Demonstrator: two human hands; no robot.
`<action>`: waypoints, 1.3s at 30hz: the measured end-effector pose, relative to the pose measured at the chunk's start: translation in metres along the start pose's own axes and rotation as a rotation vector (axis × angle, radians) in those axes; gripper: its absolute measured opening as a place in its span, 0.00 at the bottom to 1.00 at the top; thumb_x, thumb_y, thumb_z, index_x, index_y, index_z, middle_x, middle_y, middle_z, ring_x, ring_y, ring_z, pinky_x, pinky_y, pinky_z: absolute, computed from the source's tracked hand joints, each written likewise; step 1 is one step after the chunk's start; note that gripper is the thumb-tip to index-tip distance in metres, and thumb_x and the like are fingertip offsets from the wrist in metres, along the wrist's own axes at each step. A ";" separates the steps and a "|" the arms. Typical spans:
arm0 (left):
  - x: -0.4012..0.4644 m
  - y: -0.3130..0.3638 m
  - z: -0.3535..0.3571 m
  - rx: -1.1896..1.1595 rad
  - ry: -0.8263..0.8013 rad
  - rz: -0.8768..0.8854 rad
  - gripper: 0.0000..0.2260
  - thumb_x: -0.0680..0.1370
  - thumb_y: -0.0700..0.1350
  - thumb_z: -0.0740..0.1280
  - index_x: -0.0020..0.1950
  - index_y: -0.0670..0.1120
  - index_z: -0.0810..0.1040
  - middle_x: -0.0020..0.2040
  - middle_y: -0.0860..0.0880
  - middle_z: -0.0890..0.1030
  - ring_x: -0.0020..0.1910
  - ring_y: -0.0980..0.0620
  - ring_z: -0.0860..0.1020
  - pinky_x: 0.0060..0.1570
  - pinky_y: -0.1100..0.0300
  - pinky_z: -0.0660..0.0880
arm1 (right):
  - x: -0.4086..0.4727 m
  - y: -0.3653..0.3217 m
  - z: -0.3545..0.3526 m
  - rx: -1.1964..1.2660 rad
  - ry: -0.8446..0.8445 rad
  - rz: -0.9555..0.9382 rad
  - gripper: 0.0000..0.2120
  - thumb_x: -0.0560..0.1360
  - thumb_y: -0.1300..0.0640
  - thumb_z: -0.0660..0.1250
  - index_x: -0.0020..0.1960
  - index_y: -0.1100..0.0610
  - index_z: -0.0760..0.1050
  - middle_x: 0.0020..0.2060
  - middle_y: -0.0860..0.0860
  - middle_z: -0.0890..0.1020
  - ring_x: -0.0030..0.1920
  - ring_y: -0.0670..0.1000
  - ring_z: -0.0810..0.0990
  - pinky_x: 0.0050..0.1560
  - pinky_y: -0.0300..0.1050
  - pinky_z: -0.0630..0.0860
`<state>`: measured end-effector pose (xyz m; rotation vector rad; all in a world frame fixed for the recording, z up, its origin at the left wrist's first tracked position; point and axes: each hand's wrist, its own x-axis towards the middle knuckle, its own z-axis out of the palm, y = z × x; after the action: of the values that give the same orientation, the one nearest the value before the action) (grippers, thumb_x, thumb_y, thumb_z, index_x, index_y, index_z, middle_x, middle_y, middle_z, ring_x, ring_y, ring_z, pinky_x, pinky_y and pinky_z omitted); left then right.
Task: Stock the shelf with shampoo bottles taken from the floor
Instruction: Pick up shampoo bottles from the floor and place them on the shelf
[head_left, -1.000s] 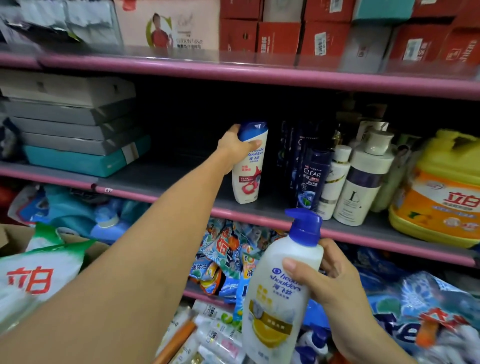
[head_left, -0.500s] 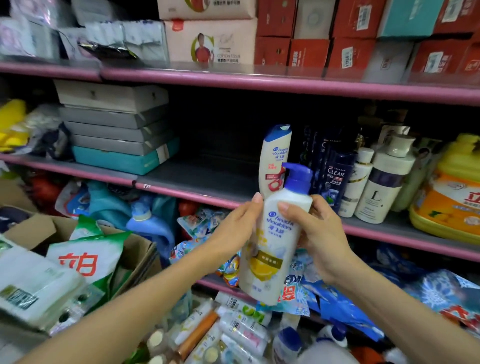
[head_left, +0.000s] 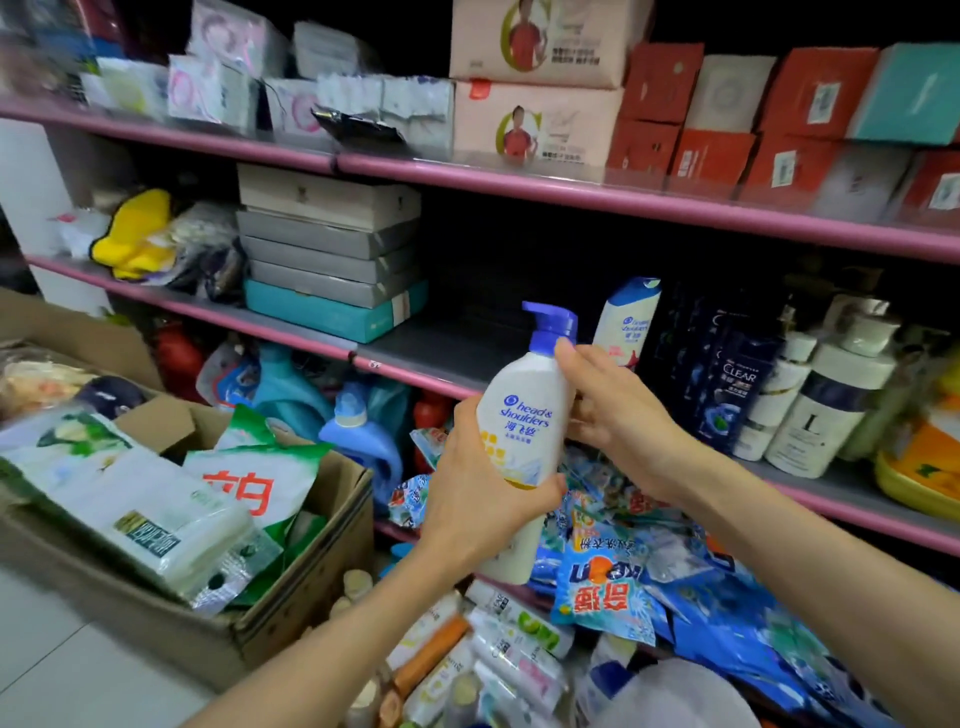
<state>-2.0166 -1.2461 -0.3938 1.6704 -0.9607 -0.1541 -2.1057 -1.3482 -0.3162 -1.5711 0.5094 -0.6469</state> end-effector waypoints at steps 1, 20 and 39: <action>0.000 0.000 -0.005 0.009 0.003 0.011 0.32 0.57 0.59 0.73 0.54 0.65 0.58 0.50 0.57 0.76 0.47 0.56 0.78 0.44 0.50 0.78 | 0.005 -0.009 0.002 -0.020 -0.005 -0.029 0.14 0.77 0.43 0.61 0.52 0.52 0.76 0.49 0.52 0.83 0.49 0.49 0.83 0.50 0.44 0.80; -0.004 0.012 0.018 0.193 0.094 0.065 0.36 0.58 0.60 0.71 0.61 0.62 0.57 0.49 0.56 0.68 0.45 0.54 0.74 0.38 0.55 0.76 | 0.018 -0.030 -0.015 -0.148 0.245 -0.215 0.14 0.73 0.46 0.70 0.45 0.57 0.81 0.46 0.56 0.84 0.45 0.52 0.82 0.32 0.30 0.71; -0.018 0.052 -0.026 0.132 0.080 -0.028 0.31 0.57 0.60 0.70 0.54 0.60 0.59 0.50 0.53 0.75 0.46 0.53 0.77 0.42 0.51 0.78 | -0.028 -0.042 0.011 -0.163 -0.062 0.062 0.28 0.62 0.53 0.80 0.58 0.57 0.73 0.47 0.53 0.85 0.43 0.50 0.86 0.40 0.47 0.83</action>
<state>-2.0400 -1.2158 -0.3462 1.7976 -0.9035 -0.0425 -2.1216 -1.3172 -0.2775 -1.7164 0.5741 -0.5187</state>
